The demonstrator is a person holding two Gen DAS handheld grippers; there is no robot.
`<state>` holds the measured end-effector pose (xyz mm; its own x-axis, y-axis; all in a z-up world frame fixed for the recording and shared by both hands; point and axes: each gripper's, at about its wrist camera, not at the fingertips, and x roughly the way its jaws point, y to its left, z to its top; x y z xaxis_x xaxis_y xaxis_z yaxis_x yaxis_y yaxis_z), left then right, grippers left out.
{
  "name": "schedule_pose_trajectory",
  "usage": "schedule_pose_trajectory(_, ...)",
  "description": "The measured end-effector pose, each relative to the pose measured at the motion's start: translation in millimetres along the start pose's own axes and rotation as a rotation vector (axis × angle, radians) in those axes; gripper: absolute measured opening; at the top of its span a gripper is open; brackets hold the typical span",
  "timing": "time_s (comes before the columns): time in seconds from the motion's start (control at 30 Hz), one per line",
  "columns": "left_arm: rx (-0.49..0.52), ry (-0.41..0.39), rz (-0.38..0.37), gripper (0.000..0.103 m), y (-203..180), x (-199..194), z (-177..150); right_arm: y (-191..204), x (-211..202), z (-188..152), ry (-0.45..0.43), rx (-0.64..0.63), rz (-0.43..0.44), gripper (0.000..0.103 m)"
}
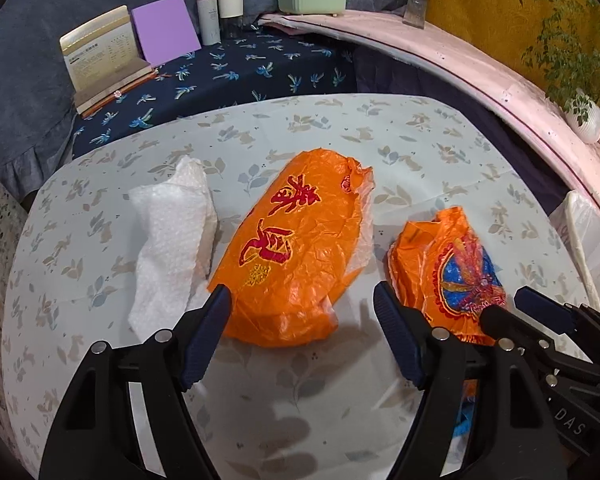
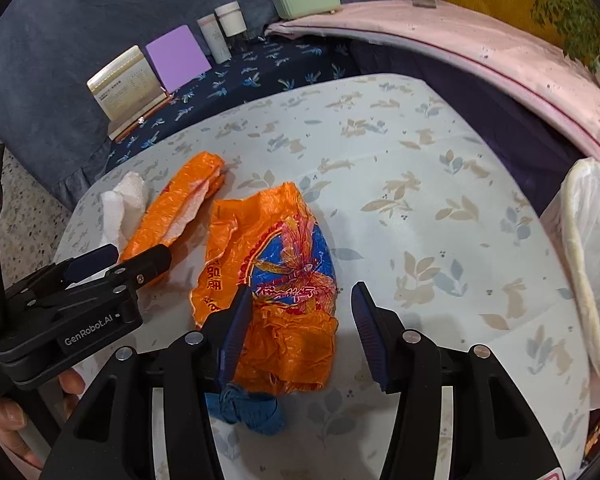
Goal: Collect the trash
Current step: 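Grasp an orange bag with the left tool while the right tool grasps the other orange bag, then carry both orange bags over the bin and open both tools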
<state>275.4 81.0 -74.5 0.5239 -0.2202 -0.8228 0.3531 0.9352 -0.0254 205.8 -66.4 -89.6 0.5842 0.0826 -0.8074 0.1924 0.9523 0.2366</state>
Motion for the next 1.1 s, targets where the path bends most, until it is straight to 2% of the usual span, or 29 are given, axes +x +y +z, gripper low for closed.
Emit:
schedule_pose_trajectory(0.07,0.004,0.006,-0.003,0.063,-0.6,5.7,1.2,0.6,6.8,-1.5,0.012,0.003,0.003,0.050)
schedule_pose_trajectory(0.17,0.004,0.015,-0.015,0.049,-2.3,11.7,3.0,3.3,10.9,-3.7,0.007,-0.010,0.001,0.045)
schedule_pose_trajectory(0.2,0.002,0.019,-0.022,0.046,-3.2,13.2,3.2,4.6,11.8,-3.9,0.007,-0.018,0.005,0.040)
schedule_pose_trajectory(0.23,0.002,0.021,-0.025,0.040,-4.0,14.2,3.6,6.0,13.0,-4.0,0.008,-0.027,0.007,0.040)
schedule_pose_trajectory(0.4,0.031,0.004,-0.035,0.026,-16.8,12.0,4.2,11.9,11.9,-6.4,-0.005,-0.063,0.011,0.032)
schedule_pose_trajectory(0.47,0.033,-0.004,-0.038,0.020,-21.0,8.9,5.5,12.7,8.8,-5.8,-0.016,-0.071,0.015,0.024)
schedule_pose_trajectory(0.5,0.033,-0.006,-0.043,0.017,-22.7,7.2,6.5,13.3,5.3,-4.9,-0.025,-0.077,0.020,0.008)
schedule_pose_trajectory(0.77,0.023,-0.052,-0.075,0.016,-35.0,-21.2,14.8,1.5,-21.2,6.2,-0.075,-0.052,0.019,0.007)
schedule_pose_trajectory(0.93,0.022,-0.096,-0.111,0.016,-49.4,-47.2,22.8,-13.0,-56.2,16.8,-0.153,-0.031,0.011,0.007)
schedule_pose_trajectory(1.1,0.043,-0.157,-0.143,0.016,-74.0,-76.9,32.8,-34.2,-100.2,26.1,-0.252,-0.014,-0.035,0.007)
